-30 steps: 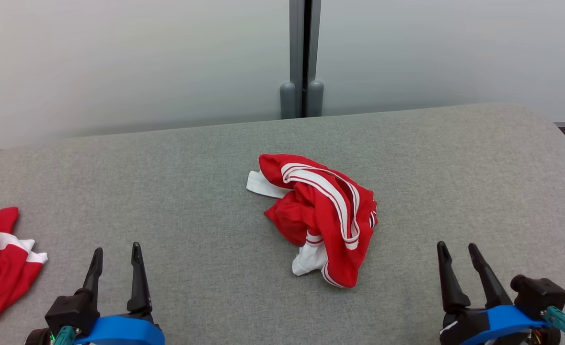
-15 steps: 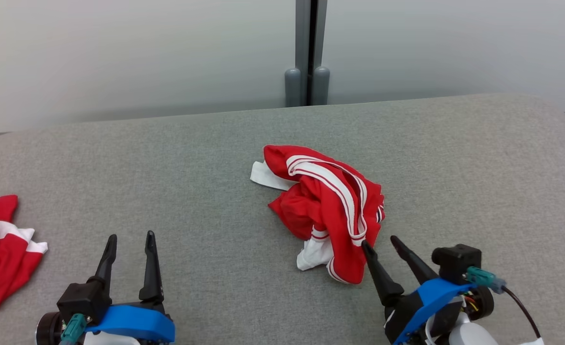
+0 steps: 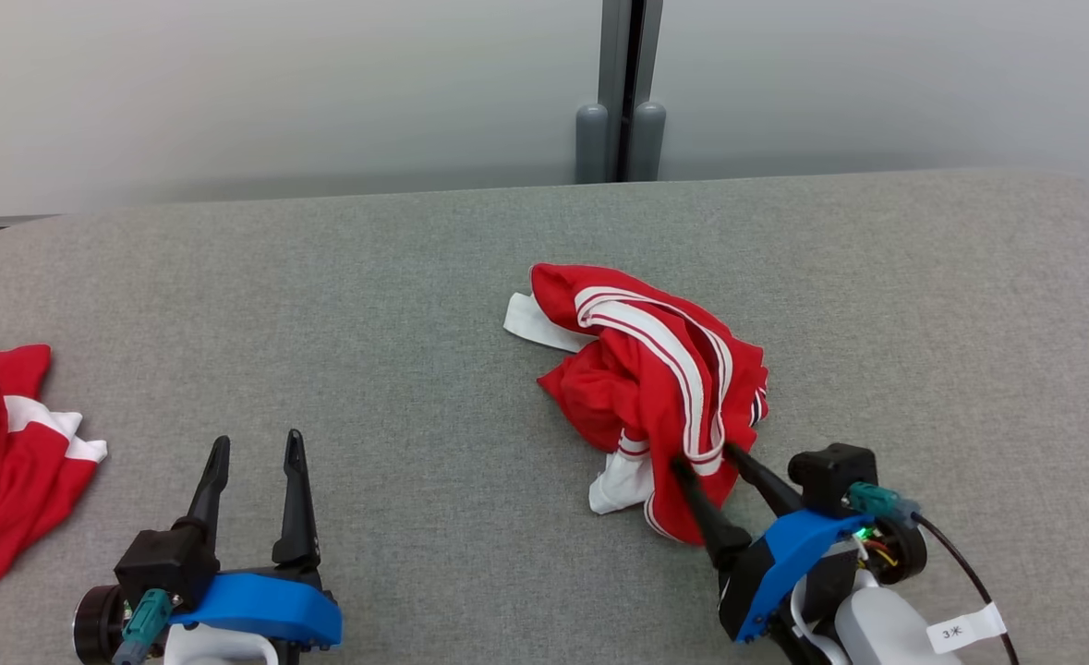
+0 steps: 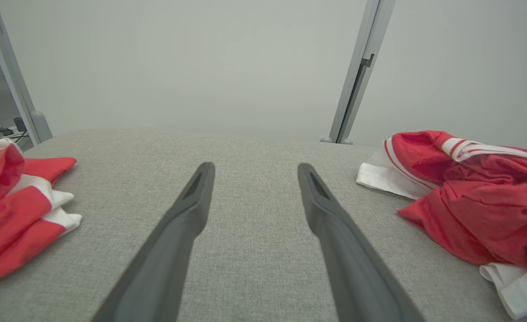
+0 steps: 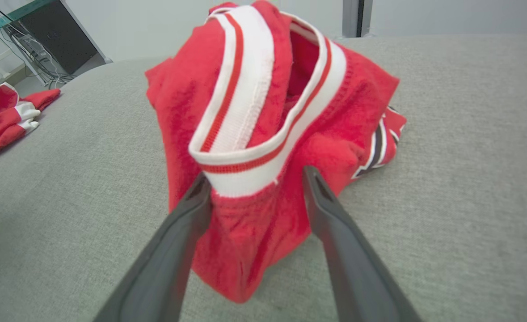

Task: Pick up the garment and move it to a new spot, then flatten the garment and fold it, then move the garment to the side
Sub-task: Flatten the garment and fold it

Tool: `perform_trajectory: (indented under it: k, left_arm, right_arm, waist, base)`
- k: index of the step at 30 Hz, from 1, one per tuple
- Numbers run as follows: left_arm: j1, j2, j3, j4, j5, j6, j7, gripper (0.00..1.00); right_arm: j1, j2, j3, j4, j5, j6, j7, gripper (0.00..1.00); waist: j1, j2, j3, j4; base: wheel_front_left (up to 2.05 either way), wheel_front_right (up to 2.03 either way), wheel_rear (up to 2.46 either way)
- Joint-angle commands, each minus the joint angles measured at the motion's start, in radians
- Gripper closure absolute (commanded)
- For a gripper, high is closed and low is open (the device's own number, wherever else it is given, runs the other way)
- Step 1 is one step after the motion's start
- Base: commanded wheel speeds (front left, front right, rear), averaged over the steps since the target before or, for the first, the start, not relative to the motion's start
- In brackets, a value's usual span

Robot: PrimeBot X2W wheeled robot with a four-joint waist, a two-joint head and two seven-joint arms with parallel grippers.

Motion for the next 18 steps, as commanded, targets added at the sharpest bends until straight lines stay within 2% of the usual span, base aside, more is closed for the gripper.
perform_trajectory:
  k: [1,6,11,15,18]
  left_arm:
    - [-0.009,-0.004,0.005,0.002,0.004,-0.003,-0.005,0.0]
    - [-0.004,-0.009,0.001,0.004,0.004,-0.004,-0.005,0.0]
    - [0.009,-0.01,0.002,0.005,0.003,-0.005,-0.005,0.0]
    - [0.006,-0.006,0.008,0.001,0.005,-0.005,-0.005,0.0]
    - [0.001,-0.003,0.012,-0.009,0.007,-0.004,-0.005,0.0]
  right_arm:
    - [-0.019,-0.005,-0.01,-0.003,-0.009,0.0,-0.019,1.0]
    - [-0.027,-0.005,-0.048,-0.058,0.011,0.0,-0.075,1.0]
    - [-0.045,-0.005,-0.046,-0.158,0.061,0.0,-0.049,1.0]
    - [-0.08,-0.005,0.012,-0.276,0.283,0.0,0.053,1.0]
    - [-0.155,-0.005,0.051,-0.316,0.43,0.0,0.122,1.0]
  waist:
    - [-0.0001,-0.0001,-0.002,0.001]
    - [-0.0001,-0.0001,-0.014,0.003]
    - [-0.0001,-0.0001,-0.028,-0.001]
    - [-0.0001,-0.0001,-0.033,-0.004]
    - [-0.0001,-0.0001,-0.024,-0.009]
  base:
    - [0.0,0.0,0.0]
    - [0.0,0.0,0.0]
    - [0.0,0.0,0.0]
    - [0.0,0.0,0.0]
    - [0.0,0.0,0.0]
